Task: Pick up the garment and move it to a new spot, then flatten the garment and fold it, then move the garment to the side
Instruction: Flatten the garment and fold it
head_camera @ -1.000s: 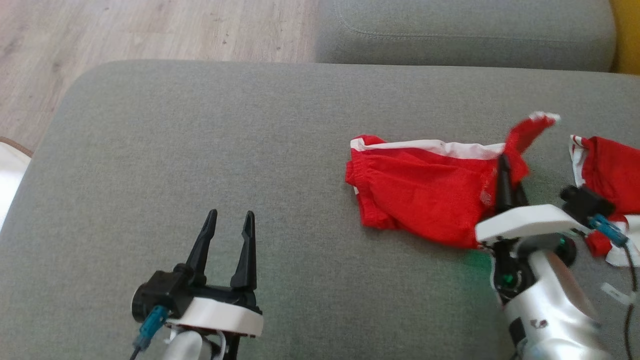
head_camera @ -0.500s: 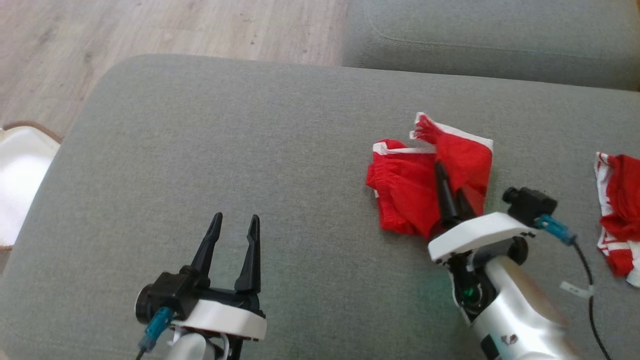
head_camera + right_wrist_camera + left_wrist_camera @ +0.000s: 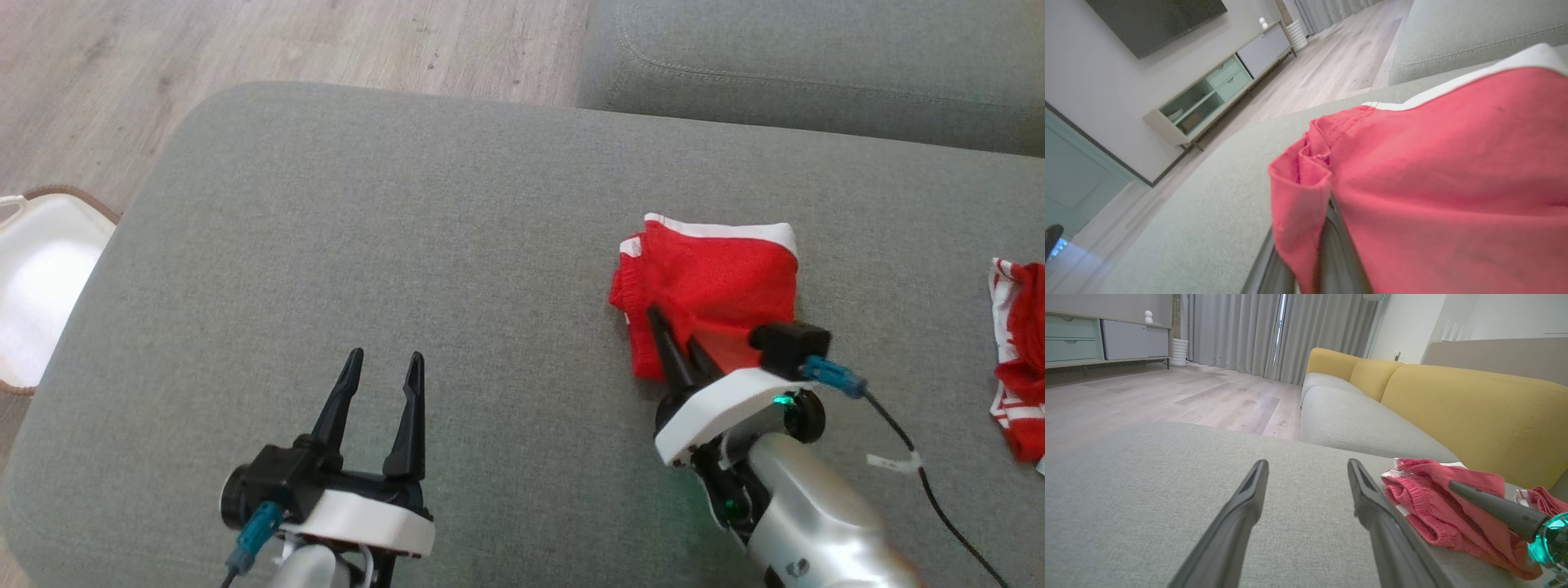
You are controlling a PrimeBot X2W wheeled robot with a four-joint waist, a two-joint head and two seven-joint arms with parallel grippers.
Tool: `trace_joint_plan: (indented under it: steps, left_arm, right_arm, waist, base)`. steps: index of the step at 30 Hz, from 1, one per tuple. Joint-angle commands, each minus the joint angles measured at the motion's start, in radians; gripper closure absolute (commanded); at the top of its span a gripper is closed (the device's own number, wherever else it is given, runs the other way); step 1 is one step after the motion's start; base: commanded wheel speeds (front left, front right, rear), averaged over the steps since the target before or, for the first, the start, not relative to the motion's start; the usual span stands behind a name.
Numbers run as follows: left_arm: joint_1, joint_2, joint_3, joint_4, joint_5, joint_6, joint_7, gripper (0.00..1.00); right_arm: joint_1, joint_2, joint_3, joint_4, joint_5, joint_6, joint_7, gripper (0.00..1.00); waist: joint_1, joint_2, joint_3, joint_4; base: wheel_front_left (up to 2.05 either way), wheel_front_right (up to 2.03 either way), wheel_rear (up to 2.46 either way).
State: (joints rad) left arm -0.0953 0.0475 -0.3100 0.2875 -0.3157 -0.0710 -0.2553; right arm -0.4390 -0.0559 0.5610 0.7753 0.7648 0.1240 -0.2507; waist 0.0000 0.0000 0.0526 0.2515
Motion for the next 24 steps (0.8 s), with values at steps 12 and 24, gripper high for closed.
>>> trace_joint_plan:
  steps: [12,24]
  left_arm:
    - [-0.011,0.003,0.037,-0.03,0.005,0.006,-0.006,0.0]
    - [-0.014,0.003,0.074,-0.122,-0.006,0.009,-0.006,0.0]
  right_arm:
    - [-0.078,0.006,0.28,0.1,-0.141,0.007,0.031,0.0]
    - [-0.058,-0.075,0.043,-0.002,-0.14,0.007,-0.01,0.0]
  waist:
    - [0.0,0.0,-0.014,-0.031]
    - [0.0,0.0,-0.017,-0.119]
  base:
    - [0.0,0.0,0.0]
    - [0.0,0.0,0.0]
